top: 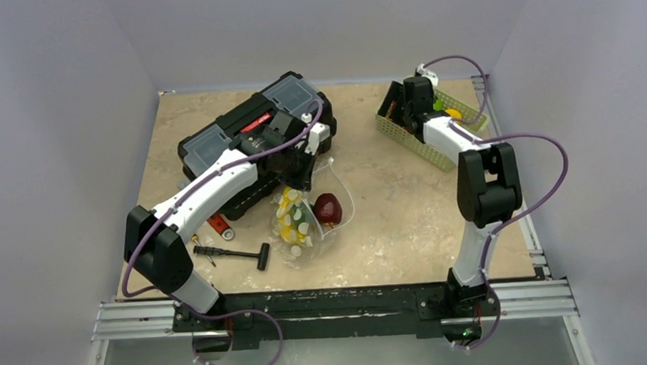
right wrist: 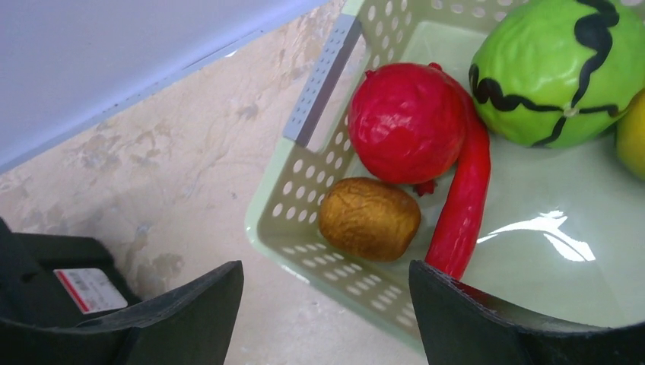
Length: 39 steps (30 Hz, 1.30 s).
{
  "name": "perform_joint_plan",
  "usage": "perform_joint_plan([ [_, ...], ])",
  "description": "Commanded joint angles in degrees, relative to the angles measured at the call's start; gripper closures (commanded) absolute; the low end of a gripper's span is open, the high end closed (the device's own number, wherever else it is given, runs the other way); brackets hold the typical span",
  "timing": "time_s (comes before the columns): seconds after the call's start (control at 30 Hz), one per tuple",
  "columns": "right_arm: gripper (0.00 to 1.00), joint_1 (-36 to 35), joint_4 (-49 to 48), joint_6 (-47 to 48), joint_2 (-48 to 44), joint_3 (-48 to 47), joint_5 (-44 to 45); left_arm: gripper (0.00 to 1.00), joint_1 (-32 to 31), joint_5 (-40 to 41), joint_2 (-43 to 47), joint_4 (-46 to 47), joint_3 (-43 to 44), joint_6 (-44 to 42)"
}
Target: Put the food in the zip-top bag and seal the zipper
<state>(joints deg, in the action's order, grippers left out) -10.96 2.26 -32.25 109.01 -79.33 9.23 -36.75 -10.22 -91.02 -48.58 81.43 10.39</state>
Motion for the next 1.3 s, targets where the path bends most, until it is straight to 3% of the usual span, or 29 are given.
perform_joint_plan([
  [0.0, 0.19, 1.8, -0.6, 5.5, 2.8, -6.9, 0.1, 1.0, 0.4, -1.0, 0.4, 0.2, 2.6, -0.5],
  [0.17, 0.14, 3.6, 2.8, 9.0, 6.6, -13.1, 4.2, 1.0, 0.4, -0.7, -0.3, 0.1, 2.3, -0.5],
  [0.3, 0.09, 6.5, 2.1, 8.3, 9.6, -17.5, -3.0, 1.0, 0.4, -0.8, -0.4, 0.1, 2.5, -0.6],
  [0.53, 0.09, 6.6, 3.9, 9.3, 17.7, -24.9, -6.0, 1.0, 0.4, -1.5, 0.2, 0.2, 2.5, -0.4],
  [0.73, 0.19, 6.6, 0.4, 6.6, 20.5, -23.2, -9.0, 1.0, 0.4, -1.5, 0.4, 0.2, 2.4, -0.4],
  [1.1, 0.18, 6.6, -0.4, 5.1, 23.3, -22.0, -10.4, 1.0, 0.5, -1.8, 0.4, 0.2, 2.6, -0.5],
  [1.27, 0.35, 6.6, 1.1, 5.3, 22.1, -22.9, -10.5, 1.0, 0.5, -1.7, 0.5, 0.2, 2.5, -0.5],
])
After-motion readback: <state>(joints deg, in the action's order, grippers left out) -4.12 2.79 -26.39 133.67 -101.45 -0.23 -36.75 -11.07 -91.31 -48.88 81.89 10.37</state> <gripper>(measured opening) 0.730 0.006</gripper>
